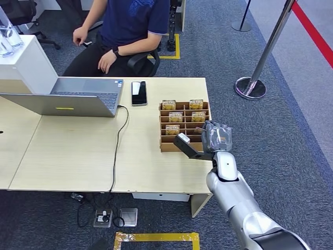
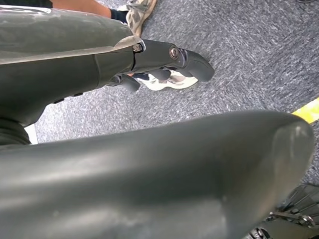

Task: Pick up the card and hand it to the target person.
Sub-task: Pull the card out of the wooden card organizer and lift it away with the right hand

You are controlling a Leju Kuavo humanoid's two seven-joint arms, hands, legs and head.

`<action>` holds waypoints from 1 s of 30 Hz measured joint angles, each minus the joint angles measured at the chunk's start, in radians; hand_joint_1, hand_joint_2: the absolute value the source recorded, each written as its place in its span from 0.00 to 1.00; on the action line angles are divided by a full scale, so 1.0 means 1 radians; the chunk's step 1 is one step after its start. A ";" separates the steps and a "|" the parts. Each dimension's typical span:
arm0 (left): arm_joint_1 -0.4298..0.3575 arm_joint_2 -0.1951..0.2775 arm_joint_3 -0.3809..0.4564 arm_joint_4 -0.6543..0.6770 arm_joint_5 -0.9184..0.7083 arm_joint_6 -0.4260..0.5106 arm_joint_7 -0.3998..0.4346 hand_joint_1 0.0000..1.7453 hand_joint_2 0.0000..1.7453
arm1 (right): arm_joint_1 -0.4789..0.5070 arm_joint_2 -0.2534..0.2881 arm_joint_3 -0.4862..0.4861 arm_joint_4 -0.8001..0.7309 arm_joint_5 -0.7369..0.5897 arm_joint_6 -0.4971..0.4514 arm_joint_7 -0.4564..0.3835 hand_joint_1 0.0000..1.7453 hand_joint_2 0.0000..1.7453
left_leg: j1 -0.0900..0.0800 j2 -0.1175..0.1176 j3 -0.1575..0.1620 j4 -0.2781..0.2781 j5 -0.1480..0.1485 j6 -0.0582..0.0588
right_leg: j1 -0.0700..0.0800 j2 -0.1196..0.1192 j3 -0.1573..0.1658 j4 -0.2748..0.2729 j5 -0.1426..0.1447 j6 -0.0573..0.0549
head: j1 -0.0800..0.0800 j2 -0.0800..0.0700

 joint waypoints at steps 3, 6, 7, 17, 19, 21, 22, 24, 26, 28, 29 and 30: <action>0.000 0.000 0.000 0.000 0.000 -0.001 -0.001 0.00 0.00 | 0.000 0.000 0.000 0.000 -0.004 -0.003 -0.001 1.00 1.00 | 0.000 0.000 0.000 0.000 0.000 0.000 | 0.000 0.000 0.000 0.000 0.000 0.000 | 0.000 0.000; 0.001 0.000 0.000 0.001 0.001 -0.001 -0.001 0.00 0.00 | 0.009 -0.002 0.000 -0.021 -0.004 -0.015 -0.005 1.00 1.00 | 0.000 0.000 0.000 0.000 0.000 0.000 | 0.000 0.000 0.000 0.000 0.000 0.000 | 0.000 0.000; 0.002 0.000 0.000 0.001 0.001 -0.001 -0.002 0.00 0.00 | 0.016 -0.003 0.000 -0.041 -0.004 -0.017 -0.007 1.00 1.00 | 0.000 0.000 0.000 0.000 0.000 0.000 | 0.000 0.000 0.000 0.000 0.000 0.000 | 0.000 0.000; 0.021 0.000 0.007 0.001 0.019 0.024 -0.019 0.00 0.00 | 0.148 -0.035 0.027 -0.530 -0.059 -0.010 -0.078 1.00 1.00 | 0.000 0.000 -0.002 0.000 0.000 0.000 | 0.000 0.000 -0.002 0.000 0.000 0.000 | 0.000 0.000; 0.022 0.000 0.009 0.001 0.018 0.027 -0.019 0.00 0.00 | 0.152 -0.045 0.047 -0.596 -0.100 -0.011 -0.096 1.00 1.00 | 0.000 0.000 -0.002 0.000 0.000 0.000 | 0.000 0.000 -0.001 0.000 0.000 0.000 | 0.000 0.000; 0.021 0.000 0.009 0.001 0.015 0.027 -0.019 0.00 0.00 | 0.141 -0.051 0.066 -0.626 -0.138 -0.004 -0.108 1.00 1.00 | 0.000 0.000 -0.001 0.000 0.000 0.000 | 0.000 0.000 -0.001 0.000 0.000 0.000 | 0.001 0.000; 0.020 0.000 0.009 0.001 0.013 0.027 -0.019 0.00 0.00 | 0.131 -0.052 0.076 -0.631 -0.151 0.002 -0.112 1.00 1.00 | 0.000 0.000 -0.001 0.000 0.001 0.000 | 0.000 0.000 -0.001 0.000 0.000 0.000 | 0.001 0.000; 0.017 -0.002 0.009 0.001 0.006 0.025 -0.019 0.00 0.00 | 0.103 -0.051 0.094 -0.622 -0.170 0.011 -0.118 1.00 1.00 | 0.000 0.000 -0.001 0.000 0.001 -0.001 | 0.000 0.000 -0.001 0.000 0.001 -0.001 | 0.000 0.000; 0.011 -0.004 0.008 0.001 -0.004 0.020 -0.017 0.00 0.00 | 0.061 -0.044 0.108 -0.580 -0.176 0.003 -0.121 1.00 1.00 | 0.000 0.000 -0.001 0.000 0.002 -0.001 | 0.000 0.000 -0.001 0.000 0.002 -0.002 | 0.000 0.000; 0.002 -0.006 0.007 0.001 -0.014 0.014 -0.015 0.00 0.00 | 0.004 -0.032 0.119 -0.504 -0.147 -0.033 -0.113 1.00 1.00 | 0.000 0.000 -0.001 0.000 0.003 -0.001 | 0.000 0.000 -0.001 0.001 0.002 -0.002 | 0.000 0.000; -0.002 -0.007 0.006 0.001 -0.020 0.012 -0.014 0.00 0.00 | -0.024 -0.026 0.124 -0.464 -0.117 -0.055 -0.108 1.00 1.00 | 0.000 0.000 -0.001 0.000 0.003 -0.001 | 0.000 0.000 -0.001 0.001 0.002 -0.002 | 0.000 0.000; -0.006 -0.009 0.006 0.001 -0.024 0.010 -0.014 0.00 0.00 | -0.049 -0.020 0.127 -0.431 -0.087 -0.072 -0.109 1.00 1.00 | 0.000 0.000 -0.001 0.000 0.003 -0.001 | 0.000 0.000 -0.001 0.001 0.002 -0.002 | 0.000 0.000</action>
